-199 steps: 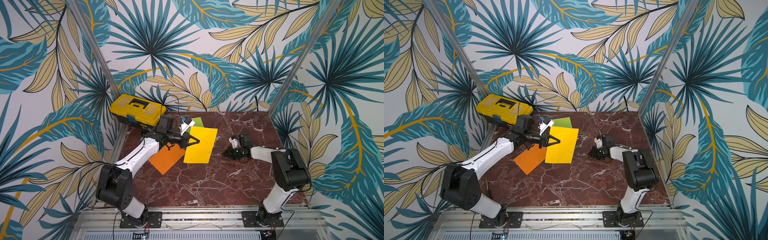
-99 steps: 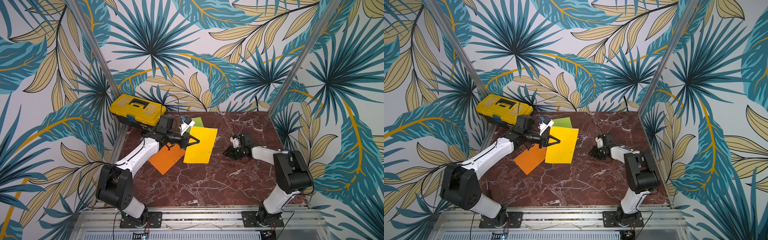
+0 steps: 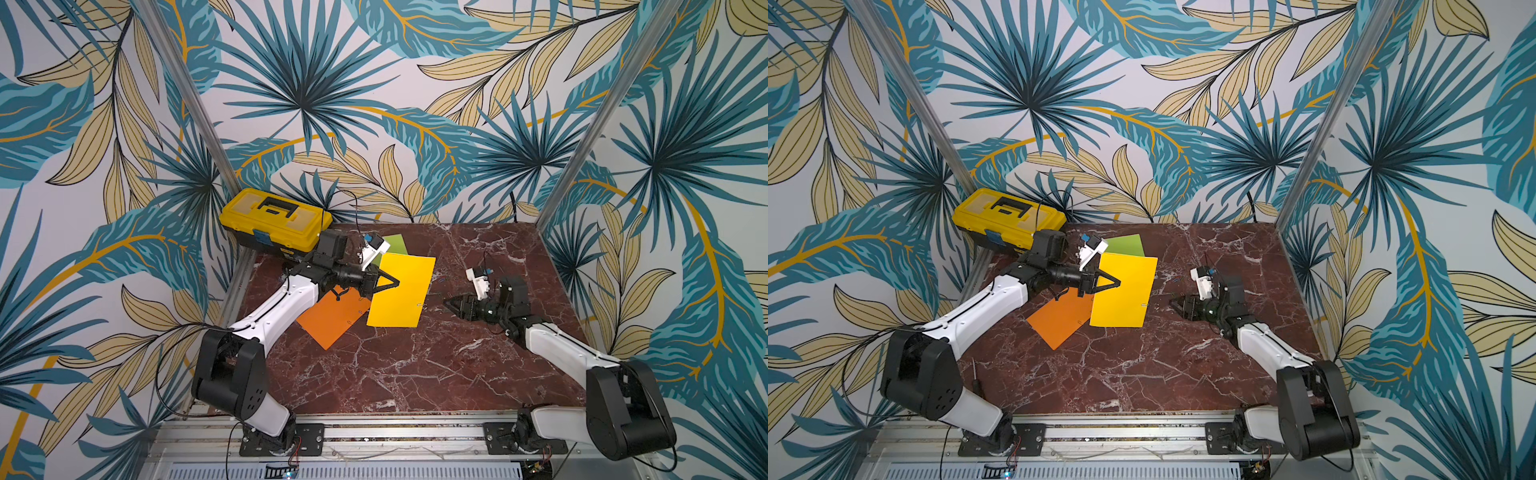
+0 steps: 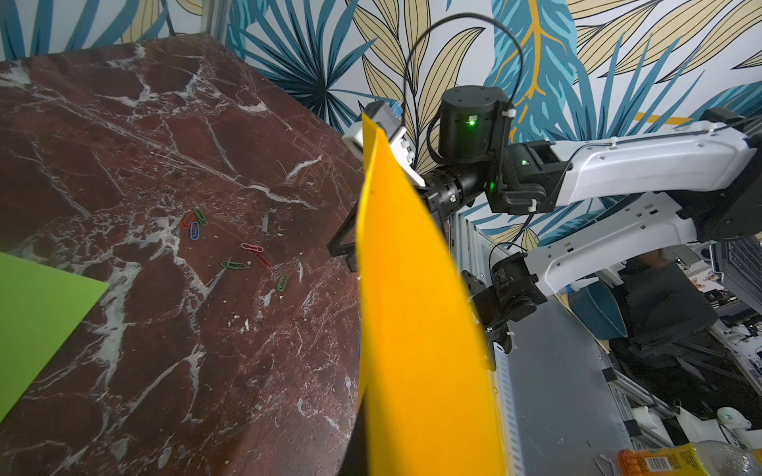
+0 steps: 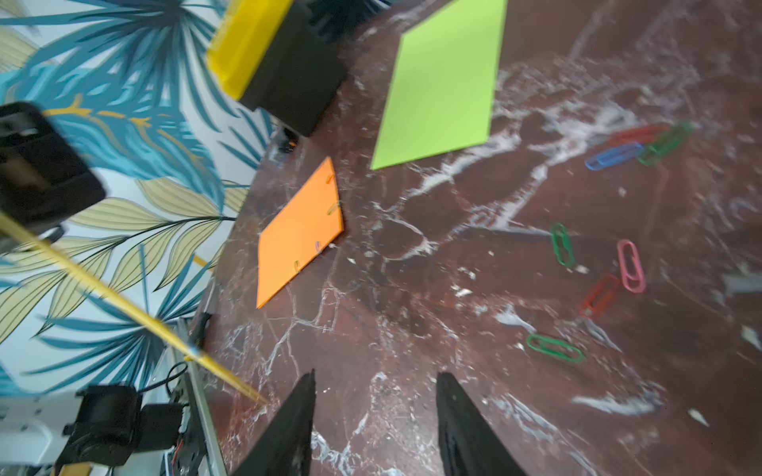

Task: Unclip the paperclips from the documents
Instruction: Place the paper clip at the center of the board, then adjust the document.

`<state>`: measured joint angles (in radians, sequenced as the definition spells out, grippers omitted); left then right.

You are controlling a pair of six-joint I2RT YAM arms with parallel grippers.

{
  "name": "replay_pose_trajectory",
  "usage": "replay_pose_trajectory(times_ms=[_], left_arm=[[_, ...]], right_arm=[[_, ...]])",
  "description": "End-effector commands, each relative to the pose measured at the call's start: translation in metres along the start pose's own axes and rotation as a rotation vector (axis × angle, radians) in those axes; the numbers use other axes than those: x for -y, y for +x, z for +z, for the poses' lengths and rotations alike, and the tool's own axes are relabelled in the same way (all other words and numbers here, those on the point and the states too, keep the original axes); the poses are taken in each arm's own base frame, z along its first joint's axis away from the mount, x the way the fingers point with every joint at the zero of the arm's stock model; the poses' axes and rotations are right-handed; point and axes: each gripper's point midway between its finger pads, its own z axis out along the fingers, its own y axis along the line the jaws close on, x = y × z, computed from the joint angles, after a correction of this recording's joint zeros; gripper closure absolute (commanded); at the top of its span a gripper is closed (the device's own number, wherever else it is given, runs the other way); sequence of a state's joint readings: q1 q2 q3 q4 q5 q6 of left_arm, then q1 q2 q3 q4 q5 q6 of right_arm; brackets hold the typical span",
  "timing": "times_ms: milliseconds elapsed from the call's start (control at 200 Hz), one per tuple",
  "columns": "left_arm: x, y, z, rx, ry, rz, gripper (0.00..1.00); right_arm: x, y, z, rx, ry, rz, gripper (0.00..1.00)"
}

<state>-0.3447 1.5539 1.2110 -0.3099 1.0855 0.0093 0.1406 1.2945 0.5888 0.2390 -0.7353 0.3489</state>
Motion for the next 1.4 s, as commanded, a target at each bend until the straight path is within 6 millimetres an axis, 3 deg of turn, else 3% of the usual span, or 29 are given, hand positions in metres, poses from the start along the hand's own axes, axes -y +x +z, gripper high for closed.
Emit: replay_pose_trajectory(times_ms=[0,190,561,796,946,1337,1397], left_arm=[[0.009,-0.013,-0.004,0.021,0.029,0.032,1.0],[0.021,-0.014,0.002,0.015,0.084,0.036,1.0],[0.048,-0.027,0.014,0.007,0.171,0.084,1.0],[0.048,-0.029,0.017,0.001,0.2,0.077,1.0],[0.044,-0.026,0.019,-0.003,0.192,0.074,1.0],[0.04,-0.023,0.02,-0.004,0.177,0.079,1.0],[0.04,-0.024,0.019,-0.002,0.175,0.081,1.0]], right_arm=[[-0.055,-0.017,-0.013,0.083,-0.227,-0.146,0.44],[-0.096,-0.024,-0.023,0.093,-0.336,-0.237,0.36],[-0.105,-0.028,-0.007,0.064,-0.36,-0.273,0.34],[-0.124,-0.036,-0.008,0.077,-0.434,-0.292,0.38],[-0.134,-0.036,-0.01,0.078,-0.474,-0.295,0.5],[-0.135,-0.039,-0.009,0.072,-0.471,-0.279,0.99],[-0.135,-0.04,-0.009,0.075,-0.464,-0.279,1.0]])
